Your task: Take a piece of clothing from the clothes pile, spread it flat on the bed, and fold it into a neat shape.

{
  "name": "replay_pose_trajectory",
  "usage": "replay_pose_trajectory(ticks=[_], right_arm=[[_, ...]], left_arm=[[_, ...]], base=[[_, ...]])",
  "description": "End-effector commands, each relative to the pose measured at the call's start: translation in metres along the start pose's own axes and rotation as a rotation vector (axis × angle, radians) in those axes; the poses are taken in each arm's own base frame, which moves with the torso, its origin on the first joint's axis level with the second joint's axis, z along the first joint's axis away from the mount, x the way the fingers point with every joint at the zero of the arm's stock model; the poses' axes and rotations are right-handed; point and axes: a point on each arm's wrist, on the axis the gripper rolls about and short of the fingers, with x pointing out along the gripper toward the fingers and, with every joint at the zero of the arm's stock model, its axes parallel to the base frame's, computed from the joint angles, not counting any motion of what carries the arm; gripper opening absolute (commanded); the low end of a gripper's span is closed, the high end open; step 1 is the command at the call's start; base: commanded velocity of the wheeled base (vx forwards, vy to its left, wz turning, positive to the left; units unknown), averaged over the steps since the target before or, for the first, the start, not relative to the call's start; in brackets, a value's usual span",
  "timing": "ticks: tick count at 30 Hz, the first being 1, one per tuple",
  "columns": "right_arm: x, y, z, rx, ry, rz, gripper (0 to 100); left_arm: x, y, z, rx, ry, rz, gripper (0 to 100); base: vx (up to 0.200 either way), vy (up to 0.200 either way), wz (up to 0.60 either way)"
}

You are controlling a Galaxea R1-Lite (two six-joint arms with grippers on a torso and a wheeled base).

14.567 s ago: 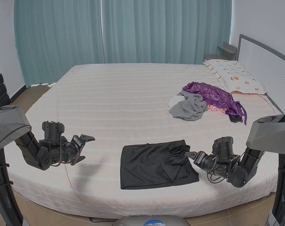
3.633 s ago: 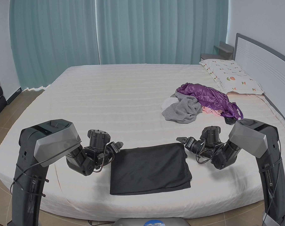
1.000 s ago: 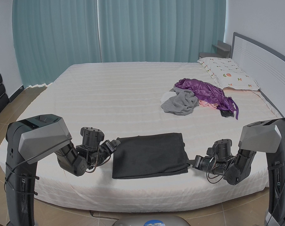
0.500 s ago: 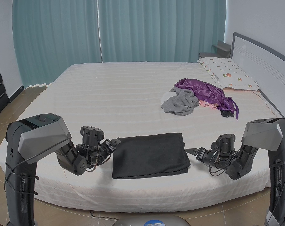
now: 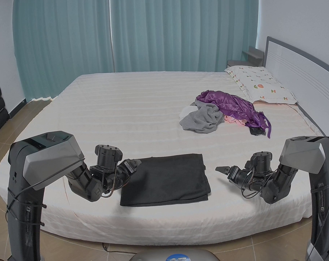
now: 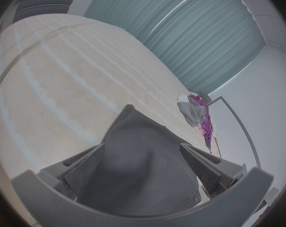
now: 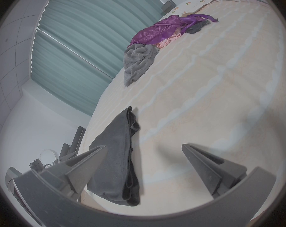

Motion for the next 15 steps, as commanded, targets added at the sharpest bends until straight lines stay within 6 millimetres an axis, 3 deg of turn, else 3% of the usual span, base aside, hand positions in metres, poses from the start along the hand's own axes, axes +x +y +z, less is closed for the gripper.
replay_pose_trajectory(ticks=[1, 8, 15], right_arm=[[0.004, 0.000, -0.001, -0.003, 0.001, 0.003, 100], [0.008, 0.001, -0.002, 0.007, -0.004, 0.004, 100], [0.008, 0.000, -0.004, 0.007, 0.000, 0.001, 100]], left_arm=[[0.005, 0.002, -0.002, 0.009, 0.000, 0.004, 100], [0.010, 0.008, -0.006, 0.095, 0.009, 0.021, 100], [0.014, 0.016, 0.004, 0.125, -0.029, 0.040, 100]], base=[[0.000, 0.000, 0.00], [0.000, 0.000, 0.00], [0.000, 0.000, 0.00]])
